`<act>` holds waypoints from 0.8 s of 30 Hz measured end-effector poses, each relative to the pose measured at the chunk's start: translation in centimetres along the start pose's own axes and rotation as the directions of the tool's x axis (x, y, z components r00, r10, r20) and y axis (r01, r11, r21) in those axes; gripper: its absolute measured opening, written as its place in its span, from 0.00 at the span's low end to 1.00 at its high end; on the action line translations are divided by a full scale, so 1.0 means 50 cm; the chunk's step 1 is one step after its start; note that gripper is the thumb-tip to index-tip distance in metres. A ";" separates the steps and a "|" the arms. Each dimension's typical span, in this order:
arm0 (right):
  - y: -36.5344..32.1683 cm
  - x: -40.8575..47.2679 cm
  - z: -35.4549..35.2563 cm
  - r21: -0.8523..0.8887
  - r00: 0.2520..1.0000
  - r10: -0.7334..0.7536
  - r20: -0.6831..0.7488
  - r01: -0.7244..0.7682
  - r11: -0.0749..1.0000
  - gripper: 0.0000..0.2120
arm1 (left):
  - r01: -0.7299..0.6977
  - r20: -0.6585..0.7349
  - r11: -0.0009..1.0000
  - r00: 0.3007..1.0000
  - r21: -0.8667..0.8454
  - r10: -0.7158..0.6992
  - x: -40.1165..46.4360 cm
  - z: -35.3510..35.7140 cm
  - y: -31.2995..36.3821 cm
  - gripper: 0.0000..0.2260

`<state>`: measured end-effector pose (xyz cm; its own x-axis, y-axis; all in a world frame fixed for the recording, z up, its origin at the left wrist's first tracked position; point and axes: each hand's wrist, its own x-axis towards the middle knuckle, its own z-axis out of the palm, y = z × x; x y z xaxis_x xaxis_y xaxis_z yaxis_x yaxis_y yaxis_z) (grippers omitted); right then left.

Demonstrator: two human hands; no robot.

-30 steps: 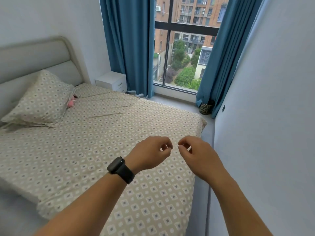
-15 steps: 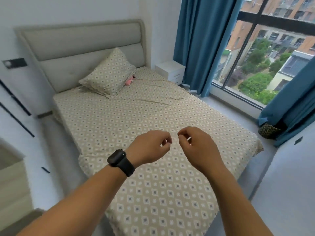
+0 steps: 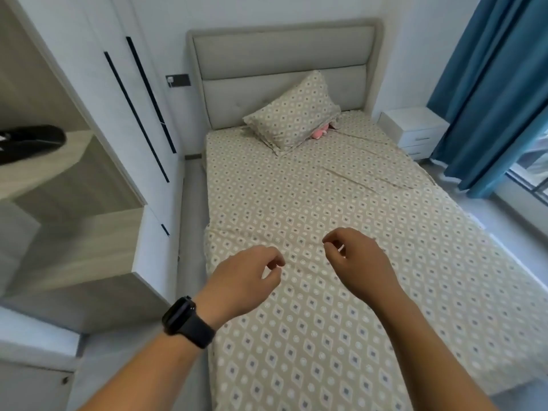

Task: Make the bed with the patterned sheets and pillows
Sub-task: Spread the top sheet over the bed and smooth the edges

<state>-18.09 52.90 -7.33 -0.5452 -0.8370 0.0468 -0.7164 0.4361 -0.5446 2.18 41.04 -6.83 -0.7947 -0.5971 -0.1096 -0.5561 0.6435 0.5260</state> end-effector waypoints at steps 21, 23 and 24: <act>0.367 0.134 -0.235 -0.012 0.951 -0.283 0.121 0.287 0.958 0.08 | 0.130 -0.107 0.991 0.985 -0.031 -0.132 0.220 0.221 0.399 0.09; 0.424 0.140 -0.276 -0.005 0.955 -0.267 0.128 0.270 0.963 0.08 | 0.123 -0.089 0.992 0.988 -0.034 -0.126 0.259 0.249 0.454 0.09; 0.445 0.141 -0.292 -0.001 0.958 -0.257 0.125 0.259 0.966 0.08 | 0.112 -0.080 0.993 0.990 -0.025 -0.114 0.277 0.258 0.476 0.09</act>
<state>-44.24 61.55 -6.89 -0.2839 -0.9555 0.0802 -0.8338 0.2047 -0.5126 -25.20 54.25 -6.72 -0.7041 -0.7029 -0.1011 -0.6354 0.5600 0.5316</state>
